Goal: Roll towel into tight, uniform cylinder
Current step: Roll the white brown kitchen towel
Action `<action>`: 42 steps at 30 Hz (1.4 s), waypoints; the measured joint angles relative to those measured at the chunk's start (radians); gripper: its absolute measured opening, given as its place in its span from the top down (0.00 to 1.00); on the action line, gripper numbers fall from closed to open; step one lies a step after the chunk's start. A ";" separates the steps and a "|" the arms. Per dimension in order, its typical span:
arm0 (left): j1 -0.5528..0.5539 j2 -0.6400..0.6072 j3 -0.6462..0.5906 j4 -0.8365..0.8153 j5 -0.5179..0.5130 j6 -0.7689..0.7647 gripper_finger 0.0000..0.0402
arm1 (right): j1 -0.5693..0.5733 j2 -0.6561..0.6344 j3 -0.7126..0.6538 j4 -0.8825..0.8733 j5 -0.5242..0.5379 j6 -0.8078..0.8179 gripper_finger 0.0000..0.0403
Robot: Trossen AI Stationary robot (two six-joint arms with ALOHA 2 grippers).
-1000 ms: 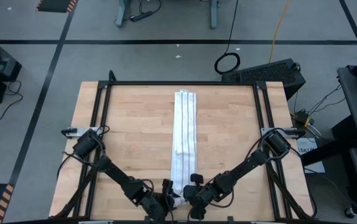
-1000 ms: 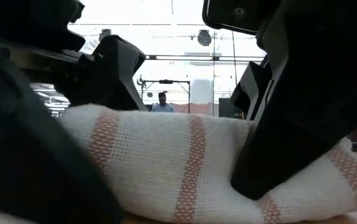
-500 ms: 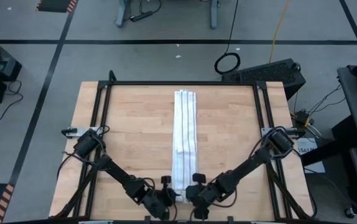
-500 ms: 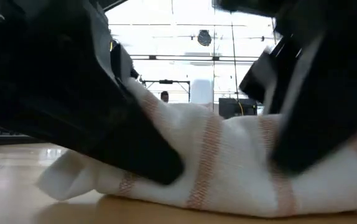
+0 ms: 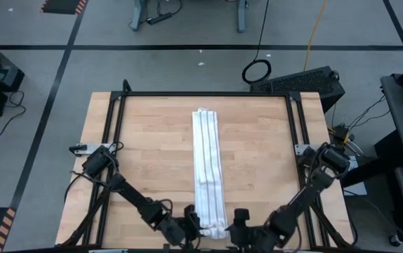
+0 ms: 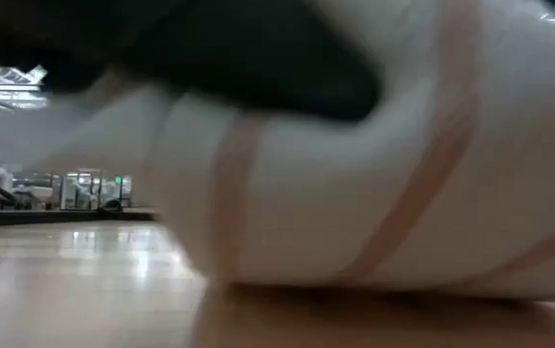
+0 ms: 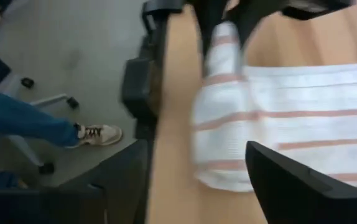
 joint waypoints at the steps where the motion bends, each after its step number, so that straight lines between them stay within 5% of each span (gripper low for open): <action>1: 0.000 0.000 0.000 0.014 0.004 -0.015 0.95 | 0.012 0.013 0.000 0.019 0.020 0.000 0.33; 8: 0.002 0.000 0.000 0.048 0.060 -0.081 0.95 | 0.045 0.075 0.000 0.055 0.172 -0.071 0.31; 20: 0.019 -0.004 -0.235 0.397 0.094 -0.361 0.95 | 0.004 0.127 0.001 0.123 0.151 -0.159 0.38; 31: 0.124 -0.008 -0.283 0.464 0.346 -0.383 0.95 | -0.063 0.140 0.001 0.156 0.144 -0.076 0.42; 42: 0.150 -0.004 -0.283 0.452 0.368 -0.381 0.92 | -0.101 0.156 0.001 0.155 0.023 0.028 0.73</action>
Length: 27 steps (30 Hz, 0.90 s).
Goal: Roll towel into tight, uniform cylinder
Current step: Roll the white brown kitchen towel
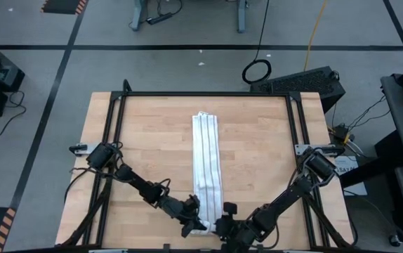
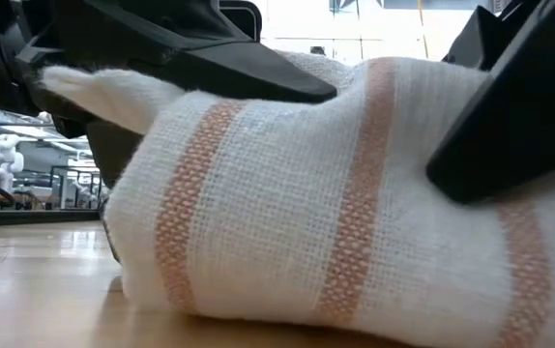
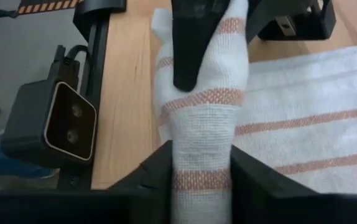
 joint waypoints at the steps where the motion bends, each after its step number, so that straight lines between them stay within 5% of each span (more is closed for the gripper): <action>1: 0.000 0.000 0.000 0.004 0.000 -0.001 0.92 | -0.002 0.001 0.000 0.000 -0.004 0.003 0.76; 9: 0.001 -0.026 0.018 -0.077 0.057 -0.003 0.79 | -0.036 0.007 0.001 0.007 -0.106 -0.017 0.96; 15: -0.004 -0.110 0.011 -0.285 0.078 -0.021 0.59 | -0.053 0.013 0.001 0.015 -0.141 -0.032 0.95; 19: -0.005 -0.211 0.012 -0.404 0.079 -0.001 0.54 | -0.059 0.014 0.001 0.032 -0.176 -0.071 0.94; 27: -0.073 -0.335 0.015 -0.455 -0.175 0.269 0.53 | -0.087 0.014 0.001 0.044 -0.299 -0.105 0.94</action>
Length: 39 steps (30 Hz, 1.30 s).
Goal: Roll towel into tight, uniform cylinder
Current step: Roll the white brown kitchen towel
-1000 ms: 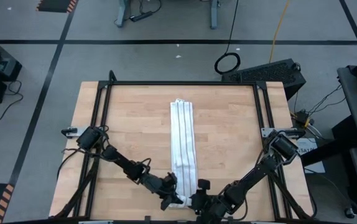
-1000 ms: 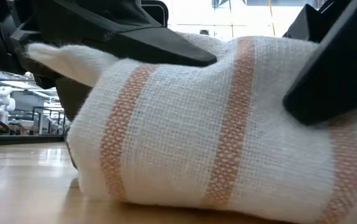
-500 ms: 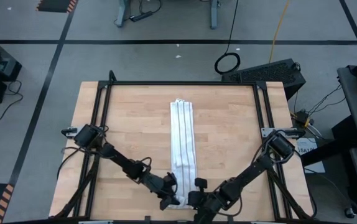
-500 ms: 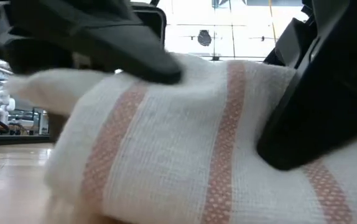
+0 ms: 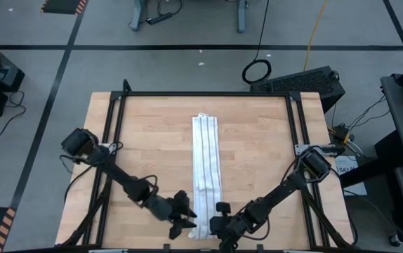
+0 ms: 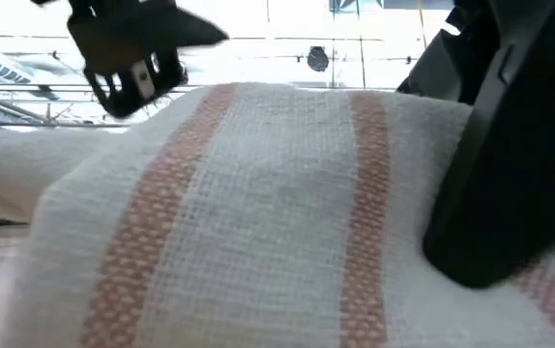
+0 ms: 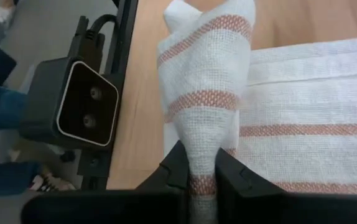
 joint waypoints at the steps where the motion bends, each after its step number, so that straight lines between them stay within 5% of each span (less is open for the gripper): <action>1: -0.015 0.001 0.001 0.009 -0.027 0.025 0.53 | -0.006 0.000 0.000 0.005 -0.013 0.000 0.94; 10: -0.138 0.071 0.027 0.016 -0.198 0.082 0.53 | -0.072 0.038 0.000 0.111 -0.220 -0.004 0.93; 18: -0.144 0.118 0.080 0.022 -0.211 0.154 0.53 | -0.110 0.042 0.000 0.109 -0.284 0.005 0.93; 27: -0.118 0.217 0.096 0.108 -0.201 0.048 0.52 | -0.148 0.043 0.000 0.098 -0.370 0.052 0.93; 39: -0.118 0.220 0.096 0.003 -0.201 0.093 0.29 | -0.154 0.043 0.000 0.098 -0.359 0.108 0.93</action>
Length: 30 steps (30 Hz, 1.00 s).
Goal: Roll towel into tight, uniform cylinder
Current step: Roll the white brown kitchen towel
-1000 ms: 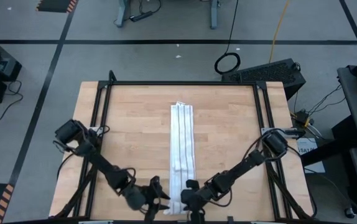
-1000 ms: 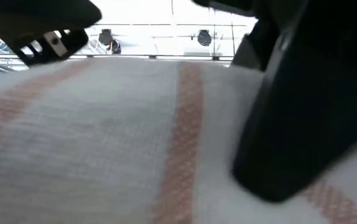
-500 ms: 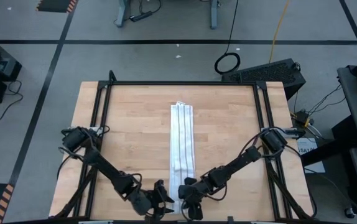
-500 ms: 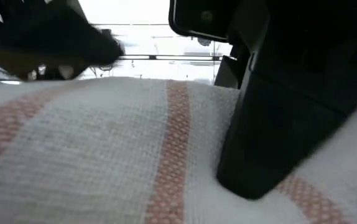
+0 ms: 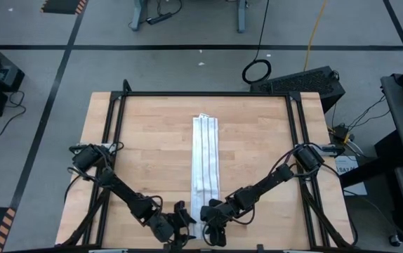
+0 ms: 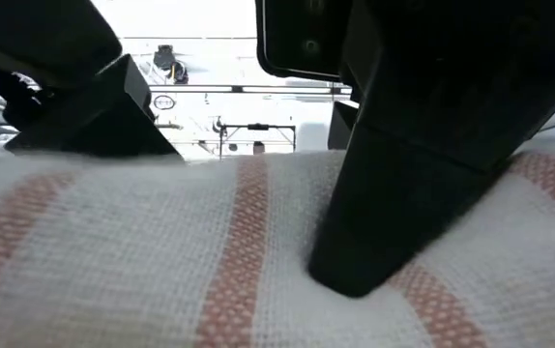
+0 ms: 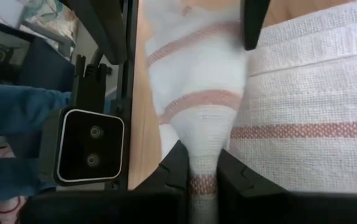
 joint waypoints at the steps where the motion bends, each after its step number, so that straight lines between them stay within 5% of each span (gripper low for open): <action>1: 0.000 0.000 0.000 0.004 -0.002 0.010 0.29 | 0.000 0.000 0.000 0.000 0.000 0.005 0.93; 12: 0.002 0.015 0.000 0.017 0.032 0.029 0.30 | 0.000 0.000 0.000 -0.001 0.006 0.037 0.82; 22: 0.002 -0.096 0.003 0.007 -0.003 0.037 0.40 | 0.001 0.000 0.000 0.000 0.006 0.043 0.74; 30: 0.003 -0.038 0.002 -0.017 0.093 0.106 0.64 | 0.001 0.000 -0.001 0.001 0.008 0.033 0.76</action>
